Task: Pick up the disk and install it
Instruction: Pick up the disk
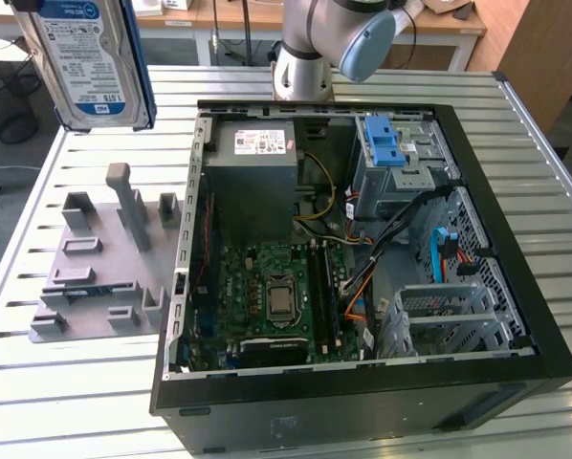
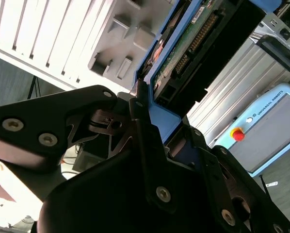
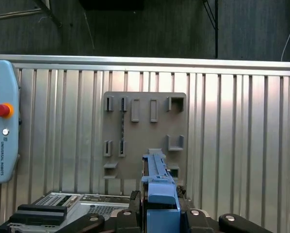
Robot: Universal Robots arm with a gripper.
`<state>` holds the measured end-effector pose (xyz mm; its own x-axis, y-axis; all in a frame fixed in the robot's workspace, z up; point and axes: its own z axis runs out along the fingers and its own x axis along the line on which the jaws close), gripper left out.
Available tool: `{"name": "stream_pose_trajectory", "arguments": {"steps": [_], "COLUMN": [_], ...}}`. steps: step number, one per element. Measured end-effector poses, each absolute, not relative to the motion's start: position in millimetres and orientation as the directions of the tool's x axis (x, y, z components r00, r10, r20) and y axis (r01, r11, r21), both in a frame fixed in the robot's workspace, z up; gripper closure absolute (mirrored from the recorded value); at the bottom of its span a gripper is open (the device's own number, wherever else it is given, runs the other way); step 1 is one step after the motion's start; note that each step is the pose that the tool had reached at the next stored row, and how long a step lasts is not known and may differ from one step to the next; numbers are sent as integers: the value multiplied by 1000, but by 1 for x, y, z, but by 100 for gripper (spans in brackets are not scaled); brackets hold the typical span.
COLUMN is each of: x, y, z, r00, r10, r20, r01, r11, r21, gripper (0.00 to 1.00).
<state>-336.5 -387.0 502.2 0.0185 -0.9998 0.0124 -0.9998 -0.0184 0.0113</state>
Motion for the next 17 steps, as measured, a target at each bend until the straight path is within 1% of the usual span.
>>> {"name": "stream_pose_trajectory", "arguments": {"steps": [17], "x": [-304], "y": [-401], "z": [502], "r00": [19], "r10": [-1000], "r20": [12], "r01": [-1000], "r11": [-18], "r21": [12], "gripper": [64]}}
